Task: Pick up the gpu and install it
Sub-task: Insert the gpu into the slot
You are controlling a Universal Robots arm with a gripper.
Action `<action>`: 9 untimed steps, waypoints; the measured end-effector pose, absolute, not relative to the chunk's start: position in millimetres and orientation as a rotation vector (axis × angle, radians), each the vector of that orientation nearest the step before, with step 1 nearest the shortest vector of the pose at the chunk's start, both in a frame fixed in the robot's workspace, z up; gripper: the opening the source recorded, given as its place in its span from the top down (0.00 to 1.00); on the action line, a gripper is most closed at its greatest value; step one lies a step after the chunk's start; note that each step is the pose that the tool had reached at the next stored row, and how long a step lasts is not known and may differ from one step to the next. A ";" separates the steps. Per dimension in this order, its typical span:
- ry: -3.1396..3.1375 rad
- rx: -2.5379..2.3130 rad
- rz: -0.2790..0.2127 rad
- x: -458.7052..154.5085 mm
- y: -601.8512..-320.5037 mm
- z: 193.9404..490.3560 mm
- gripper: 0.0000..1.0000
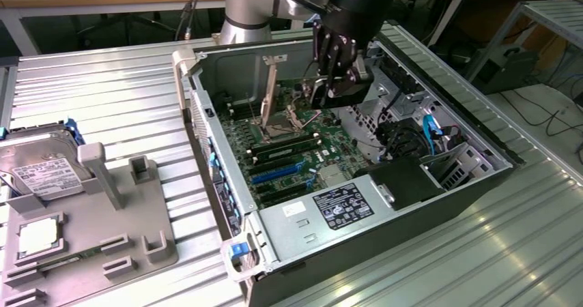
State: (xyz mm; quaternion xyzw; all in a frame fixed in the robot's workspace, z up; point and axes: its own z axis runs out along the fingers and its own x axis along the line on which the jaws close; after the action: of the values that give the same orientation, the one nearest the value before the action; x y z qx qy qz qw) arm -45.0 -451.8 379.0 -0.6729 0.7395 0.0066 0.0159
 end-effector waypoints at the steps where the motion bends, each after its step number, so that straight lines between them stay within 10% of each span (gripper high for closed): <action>1: 2.301 -2.092 0.020 -45.0 -451.8 378.3 0.72; 9: 2.309 -2.083 0.018 -45.1 -451.8 372.3 0.72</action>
State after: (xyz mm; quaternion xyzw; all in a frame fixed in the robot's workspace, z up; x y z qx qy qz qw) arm -45.1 -451.8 372.3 -0.6698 0.7424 0.0059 0.0161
